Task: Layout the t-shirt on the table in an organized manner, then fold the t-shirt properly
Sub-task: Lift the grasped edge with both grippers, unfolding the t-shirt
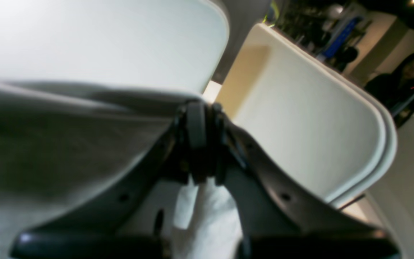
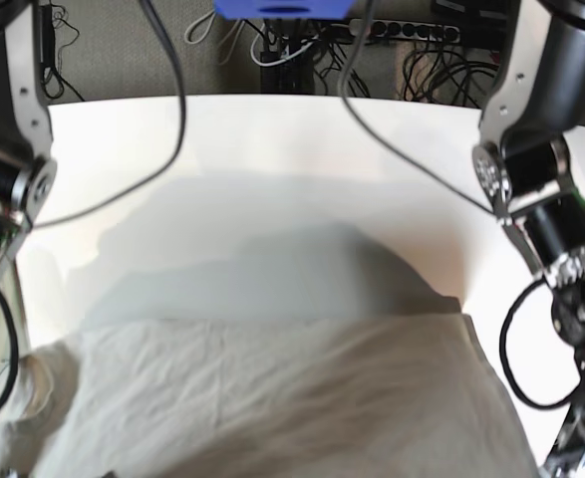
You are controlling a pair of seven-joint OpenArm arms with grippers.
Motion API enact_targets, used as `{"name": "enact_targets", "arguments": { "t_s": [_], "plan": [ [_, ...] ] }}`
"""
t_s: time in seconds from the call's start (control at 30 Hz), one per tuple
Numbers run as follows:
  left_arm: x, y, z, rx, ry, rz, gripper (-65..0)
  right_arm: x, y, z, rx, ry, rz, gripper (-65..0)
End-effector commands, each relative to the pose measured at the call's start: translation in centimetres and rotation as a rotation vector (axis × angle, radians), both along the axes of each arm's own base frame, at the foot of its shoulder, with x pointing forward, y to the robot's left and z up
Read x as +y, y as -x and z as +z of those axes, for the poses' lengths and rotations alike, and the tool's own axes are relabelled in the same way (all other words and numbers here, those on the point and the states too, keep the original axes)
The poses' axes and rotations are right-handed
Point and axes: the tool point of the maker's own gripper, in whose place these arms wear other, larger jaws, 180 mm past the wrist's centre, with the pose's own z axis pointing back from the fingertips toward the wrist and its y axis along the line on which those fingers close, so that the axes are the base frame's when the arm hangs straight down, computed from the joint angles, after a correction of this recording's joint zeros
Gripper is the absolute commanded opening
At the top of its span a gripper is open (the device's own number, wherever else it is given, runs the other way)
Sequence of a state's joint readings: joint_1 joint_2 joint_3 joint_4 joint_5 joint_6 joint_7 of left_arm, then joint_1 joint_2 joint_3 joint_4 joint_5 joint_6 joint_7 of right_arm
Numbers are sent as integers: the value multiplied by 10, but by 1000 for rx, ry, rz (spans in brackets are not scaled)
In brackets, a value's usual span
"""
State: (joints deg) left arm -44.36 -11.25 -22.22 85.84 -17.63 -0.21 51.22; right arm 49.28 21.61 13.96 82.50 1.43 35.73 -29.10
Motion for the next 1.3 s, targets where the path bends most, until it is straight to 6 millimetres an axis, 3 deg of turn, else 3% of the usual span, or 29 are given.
{"name": "enact_targets", "arguments": {
  "t_s": [0.0,0.17,0.27,0.33,0.4,0.53,0.73,1.03,1.2,1.27],
  "plan": [
    [4,-1,32,-81,-14,19,-648,0,5,39,-103,-3,14,-645],
    [0,-7,49,-116,-4,10,-648,-6,8,50,-121,12,0,-645],
    [0,-8,54,-142,-1,13,-648,-5,8,45,-111,15,2,-645],
    [-2,-2,58,-144,-2,-3,-648,-5,12,31,-91,28,-2,-645],
    [-2,5,48,-101,0,-32,-648,-8,21,17,-70,70,-15,-645],
    [-11,26,34,-56,2,-95,-648,5,39,-9,-43,125,1,-645],
    [-6,72,-24,55,35,-108,-648,26,68,-63,41,193,36,-646],
    [-19,132,-152,379,156,-191,-648,39,104,-152,241,216,81,-648],
    [-27,171,-201,555,194,-252,-648,39,122,-193,346,216,93,-649],
    [-26,183,-210,593,189,-263,-648,44,130,-209,395,231,128,-649]
  ]
}}
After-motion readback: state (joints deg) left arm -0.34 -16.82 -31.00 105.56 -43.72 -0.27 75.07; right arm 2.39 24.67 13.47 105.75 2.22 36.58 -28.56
